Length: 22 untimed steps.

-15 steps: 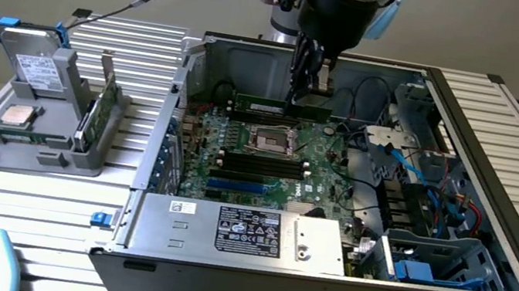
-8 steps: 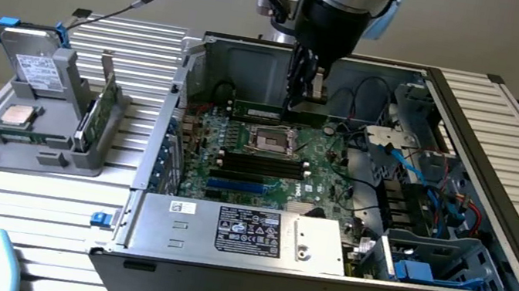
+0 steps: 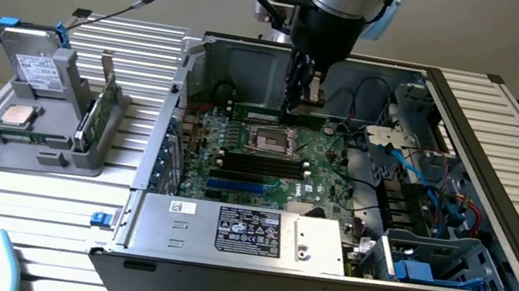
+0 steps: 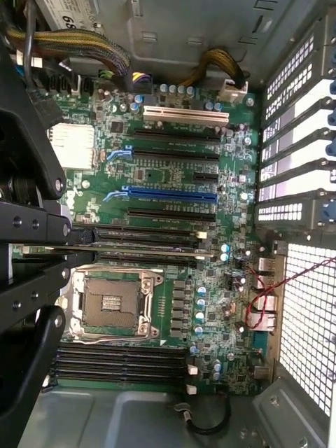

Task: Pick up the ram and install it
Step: 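Pick up the ram and move it above insertion slot, then insert the ram into the slot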

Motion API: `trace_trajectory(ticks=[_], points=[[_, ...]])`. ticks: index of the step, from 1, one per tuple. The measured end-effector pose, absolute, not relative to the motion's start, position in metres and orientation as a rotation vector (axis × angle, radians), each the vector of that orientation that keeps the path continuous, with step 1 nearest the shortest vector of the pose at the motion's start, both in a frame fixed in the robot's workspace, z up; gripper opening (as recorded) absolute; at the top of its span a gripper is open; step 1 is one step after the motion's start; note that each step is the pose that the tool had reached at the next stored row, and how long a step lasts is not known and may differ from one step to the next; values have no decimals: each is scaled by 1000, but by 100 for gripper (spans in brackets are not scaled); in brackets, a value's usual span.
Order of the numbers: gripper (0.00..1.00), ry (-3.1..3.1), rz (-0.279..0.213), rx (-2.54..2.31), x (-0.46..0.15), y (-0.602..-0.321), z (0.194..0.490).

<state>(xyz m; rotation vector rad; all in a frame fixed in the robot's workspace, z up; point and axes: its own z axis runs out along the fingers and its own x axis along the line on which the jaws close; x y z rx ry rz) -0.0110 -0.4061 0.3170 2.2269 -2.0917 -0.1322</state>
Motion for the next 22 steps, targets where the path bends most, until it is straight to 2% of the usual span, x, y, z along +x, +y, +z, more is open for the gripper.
trace_trajectory(ticks=[14, 22], points=[[14, -2092, -132, 2227, -11, -406, 317], [14, -2093, -131, 2227, -11, -406, 302]])
